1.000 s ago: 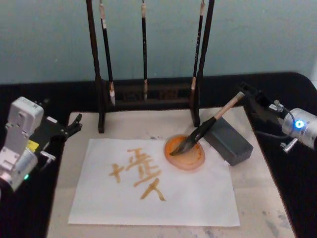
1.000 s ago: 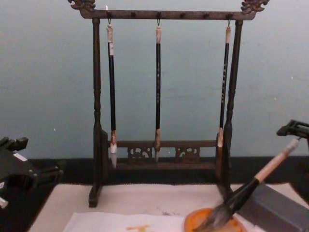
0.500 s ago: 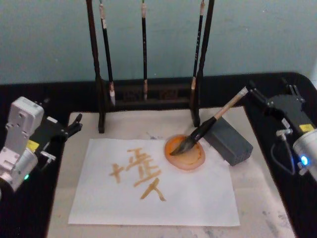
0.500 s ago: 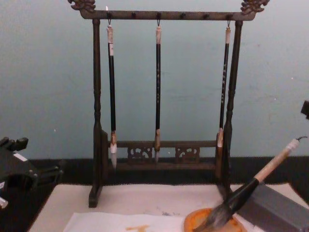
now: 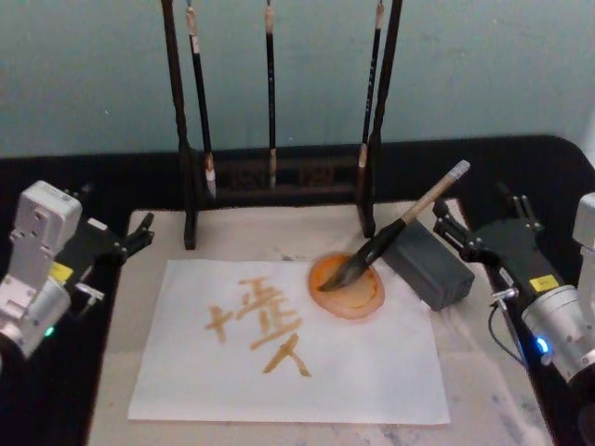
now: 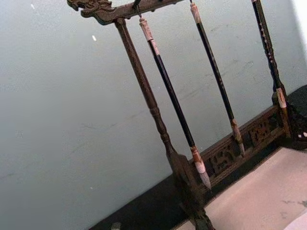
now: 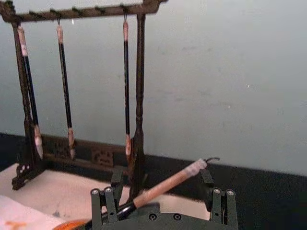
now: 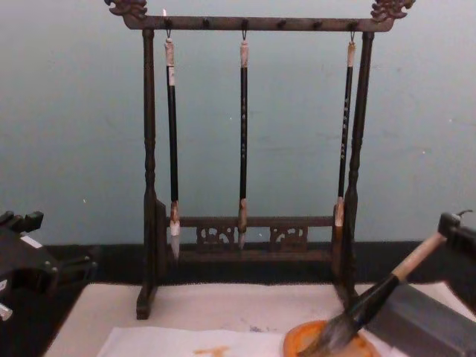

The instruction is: Pick up the brush from the inkstone, write on the paper, then place the brush back to its original position.

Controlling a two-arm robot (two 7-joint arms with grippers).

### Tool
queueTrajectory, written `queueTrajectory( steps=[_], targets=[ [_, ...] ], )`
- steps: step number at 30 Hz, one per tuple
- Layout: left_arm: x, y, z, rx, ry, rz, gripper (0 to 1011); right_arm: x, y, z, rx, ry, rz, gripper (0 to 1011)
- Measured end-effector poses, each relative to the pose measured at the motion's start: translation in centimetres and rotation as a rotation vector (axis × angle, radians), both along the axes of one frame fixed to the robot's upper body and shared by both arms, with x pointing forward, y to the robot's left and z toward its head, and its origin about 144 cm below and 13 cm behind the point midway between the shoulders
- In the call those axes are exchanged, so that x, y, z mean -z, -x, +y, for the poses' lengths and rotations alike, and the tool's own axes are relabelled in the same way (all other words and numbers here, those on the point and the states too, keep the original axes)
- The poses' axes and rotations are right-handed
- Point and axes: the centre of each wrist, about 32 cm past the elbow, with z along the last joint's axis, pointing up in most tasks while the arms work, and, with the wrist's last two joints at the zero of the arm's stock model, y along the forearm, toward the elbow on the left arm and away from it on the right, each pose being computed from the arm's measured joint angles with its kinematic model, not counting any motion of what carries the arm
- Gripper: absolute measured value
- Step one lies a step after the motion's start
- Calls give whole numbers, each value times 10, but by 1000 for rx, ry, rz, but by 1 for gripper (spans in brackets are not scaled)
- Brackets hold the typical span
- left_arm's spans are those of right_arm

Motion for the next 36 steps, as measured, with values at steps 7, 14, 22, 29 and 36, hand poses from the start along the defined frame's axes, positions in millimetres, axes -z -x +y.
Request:
queueTrajectory(
  steps=[7,14,22,29,36],
  targets=[
    [0,0,0,0,0,0,1010,6,-1,2,-2,2,45,1000],
    [0,0,0,0,0,0,1010,4,-2,0,-9,-3,118,1000],
    [0,0,0,0,0,0,1010,4,-2,0,-8,-5,109,1000],
    [0,0,0,0,0,0,1010,4,-2,0,-8,-6,105,1000],
    [0,0,0,0,0,0,1010,5,-2,0,-7,-6,103,1000]
  ],
)
